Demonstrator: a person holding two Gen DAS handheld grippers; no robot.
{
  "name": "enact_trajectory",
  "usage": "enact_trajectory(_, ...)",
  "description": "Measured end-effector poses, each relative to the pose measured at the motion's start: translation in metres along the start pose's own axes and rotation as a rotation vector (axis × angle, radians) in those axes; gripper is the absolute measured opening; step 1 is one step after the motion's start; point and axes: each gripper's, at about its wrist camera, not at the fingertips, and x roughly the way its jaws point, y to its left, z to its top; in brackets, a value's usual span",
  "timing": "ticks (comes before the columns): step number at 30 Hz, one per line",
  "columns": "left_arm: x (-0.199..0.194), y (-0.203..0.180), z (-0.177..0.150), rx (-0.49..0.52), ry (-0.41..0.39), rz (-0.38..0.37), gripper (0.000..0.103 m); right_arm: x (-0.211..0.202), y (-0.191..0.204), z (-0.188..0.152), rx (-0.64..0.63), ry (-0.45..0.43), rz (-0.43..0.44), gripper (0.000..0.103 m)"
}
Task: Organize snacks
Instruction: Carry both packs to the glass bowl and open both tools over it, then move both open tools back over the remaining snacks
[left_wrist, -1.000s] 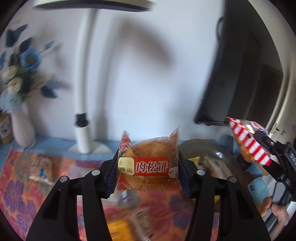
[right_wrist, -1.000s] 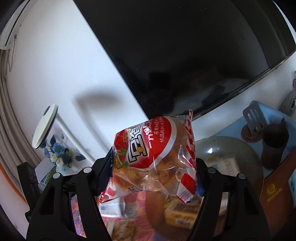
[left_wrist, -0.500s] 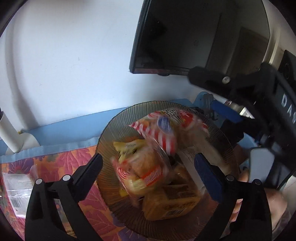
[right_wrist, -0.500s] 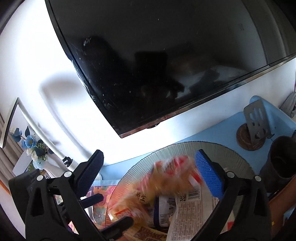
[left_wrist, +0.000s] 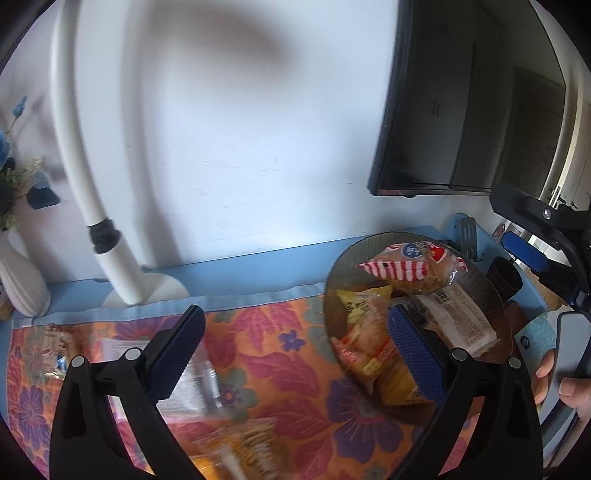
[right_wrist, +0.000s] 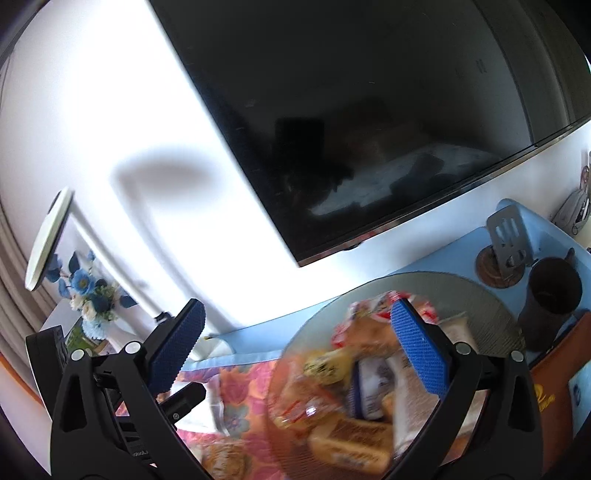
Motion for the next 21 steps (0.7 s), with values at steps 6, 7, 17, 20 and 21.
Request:
enact_trajectory(6, -0.030, 0.030, -0.015, 0.027, -0.028, 0.075, 0.098, -0.002, 0.043, -0.016, -0.045, 0.001, 0.034, 0.100)
enact_trajectory(7, -0.035, 0.035, -0.016, 0.024, -0.030, 0.080, 0.098, -0.002, 0.050, -0.020, -0.055, 0.004, 0.041, 0.100)
enact_trajectory(17, -0.067, 0.110, -0.045, -0.068, -0.042, 0.141, 0.098, 0.007, 0.115, -0.063, -0.150, 0.065, 0.072, 0.100)
enact_trajectory(20, -0.076, 0.138, -0.051, -0.110, -0.048, 0.166, 0.098, 0.009, 0.132, -0.080, -0.198, 0.079, 0.068, 0.100)
enact_trajectory(21, -0.080, 0.151, -0.054, -0.135, -0.051, 0.172, 0.098, 0.009, 0.134, -0.085, -0.212, 0.083, 0.065, 0.100)
